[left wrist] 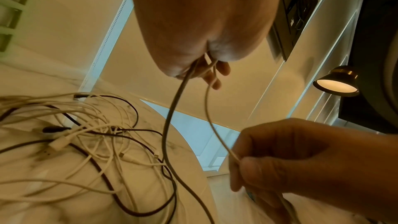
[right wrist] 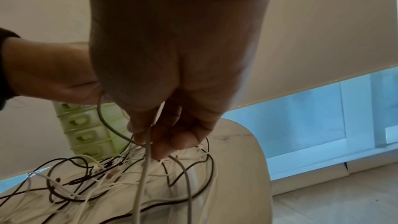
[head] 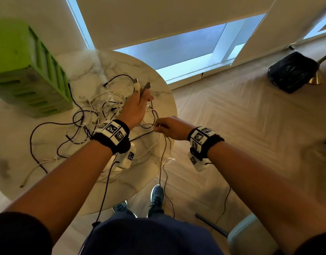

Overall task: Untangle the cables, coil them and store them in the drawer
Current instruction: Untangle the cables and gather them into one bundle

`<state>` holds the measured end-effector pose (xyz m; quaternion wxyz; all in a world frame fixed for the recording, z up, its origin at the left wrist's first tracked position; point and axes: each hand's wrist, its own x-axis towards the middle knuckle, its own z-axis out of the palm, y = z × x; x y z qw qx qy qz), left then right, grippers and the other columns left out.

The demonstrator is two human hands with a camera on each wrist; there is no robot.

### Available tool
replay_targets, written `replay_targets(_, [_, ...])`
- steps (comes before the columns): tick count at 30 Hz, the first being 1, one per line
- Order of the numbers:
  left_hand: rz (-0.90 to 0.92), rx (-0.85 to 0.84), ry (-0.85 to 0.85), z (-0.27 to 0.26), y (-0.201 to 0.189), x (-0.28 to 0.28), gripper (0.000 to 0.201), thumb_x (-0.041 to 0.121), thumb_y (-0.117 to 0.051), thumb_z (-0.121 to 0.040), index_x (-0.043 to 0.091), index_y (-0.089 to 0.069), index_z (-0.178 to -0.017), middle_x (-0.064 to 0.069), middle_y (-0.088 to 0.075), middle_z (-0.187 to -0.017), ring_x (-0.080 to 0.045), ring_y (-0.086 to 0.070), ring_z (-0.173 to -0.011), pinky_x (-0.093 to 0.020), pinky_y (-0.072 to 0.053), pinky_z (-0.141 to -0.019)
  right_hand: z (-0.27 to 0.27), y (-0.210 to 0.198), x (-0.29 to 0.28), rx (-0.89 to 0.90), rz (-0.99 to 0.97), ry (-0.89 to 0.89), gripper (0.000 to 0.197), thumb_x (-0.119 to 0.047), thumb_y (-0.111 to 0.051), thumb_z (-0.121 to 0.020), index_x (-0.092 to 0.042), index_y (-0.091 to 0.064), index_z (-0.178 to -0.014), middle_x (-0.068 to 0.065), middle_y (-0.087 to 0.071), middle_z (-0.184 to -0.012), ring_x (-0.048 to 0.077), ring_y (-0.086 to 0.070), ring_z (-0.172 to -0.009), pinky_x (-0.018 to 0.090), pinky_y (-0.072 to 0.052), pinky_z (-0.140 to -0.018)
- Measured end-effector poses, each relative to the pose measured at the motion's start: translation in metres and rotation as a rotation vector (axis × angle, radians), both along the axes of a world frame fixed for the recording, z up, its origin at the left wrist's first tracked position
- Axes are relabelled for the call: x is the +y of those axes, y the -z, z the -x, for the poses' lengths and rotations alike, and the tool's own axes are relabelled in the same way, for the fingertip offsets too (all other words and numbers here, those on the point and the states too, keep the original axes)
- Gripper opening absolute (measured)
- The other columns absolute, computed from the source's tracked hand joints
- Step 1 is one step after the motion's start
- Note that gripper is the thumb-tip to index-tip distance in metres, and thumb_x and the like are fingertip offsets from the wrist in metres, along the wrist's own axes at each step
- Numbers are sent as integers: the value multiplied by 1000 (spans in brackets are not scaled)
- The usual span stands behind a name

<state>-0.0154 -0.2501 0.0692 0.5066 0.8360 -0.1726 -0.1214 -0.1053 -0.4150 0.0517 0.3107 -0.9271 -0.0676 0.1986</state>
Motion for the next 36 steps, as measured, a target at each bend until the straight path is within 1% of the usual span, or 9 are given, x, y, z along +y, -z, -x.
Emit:
replay_targets(4, [20,-72,-90,-13,1,16,39,35,-40,-110,15,-62,-85,-10,-64,-79,-11,-55,-59,-34,-47,-63,4,6,-25,-50,40,237,16,-29,-54,-103,-18,-65,-99,-1,-64,-82,18,-64,-76,31,-53,-74])
replay_targets(8, [25,39,-187,-13,-4,29,42,48,-31,-110,20,-52,-86,2,-52,-73,-13,-50,-61,-33,-42,-61,10,20,-49,259,406,110,19,-34,-58,-99,-20,-68,-108,6,-68,-114,24,-62,-99,35,-50,-87])
replay_targets(11, [45,83,-175,-13,-7,33,43,51,-30,-109,23,-49,-83,5,-48,-70,-13,-46,-61,-32,-40,-63,13,33,-45,330,404,15,62,-40,-72,-90,-24,-48,-144,8,-31,-159,29,-47,-134,45,-40,-112])
replay_targets(15, [152,175,-137,-3,-6,28,41,55,-34,-106,25,-50,-82,4,-45,-72,-15,-42,-66,-37,-38,-70,-4,15,4,56,34,50,100,-53,-72,-86,-21,-13,-159,3,-8,-168,29,-26,-150,52,-27,-120])
replay_targets(19, [189,210,-60,3,-12,29,40,53,-34,-107,24,-50,-85,5,-42,-74,-12,-41,-68,-35,-38,-73,-20,11,63,156,-281,5,87,-59,-61,-91,-21,-19,-157,2,-43,-154,20,-43,-141,45,-37,-117])
replay_targets(21, [207,186,-28,1,-20,36,41,47,-32,-110,17,-50,-89,-2,-42,-77,-13,-38,-70,-32,-37,-71,-20,11,75,150,-316,5,58,-57,-55,-95,-17,-45,-136,-9,-71,-110,15,-68,-105,41,-53,-98])
replay_targets(24, [193,162,-88,-10,-23,60,40,42,-34,-111,17,-51,-85,-1,-46,-76,-13,-42,-69,-30,-38,-69,-18,9,73,75,-337,33,31,-42,-43,-106,-18,-62,-99,-11,-61,-69,11,-61,-64,32,-53,-71])
replay_targets(31, [294,194,-239,-17,-18,108,24,25,-52,-107,13,-37,-120,-5,-58,-80,-1,-56,-57,-13,-42,-48,-32,-3,61,172,-170,30,34,-37,-40,-107,-19,-58,-86,5,-52,-79,15,-48,-63,31,-47,-56])
replay_targets(36, [187,154,-118,-17,-9,123,13,22,-43,-110,9,-39,-112,3,-50,-77,3,-45,-49,-14,-40,-48,-29,-7,101,276,-315,39,31,-45,-42,-105,-18,-51,-118,2,-54,-77,18,-53,-66,31,-49,-62])
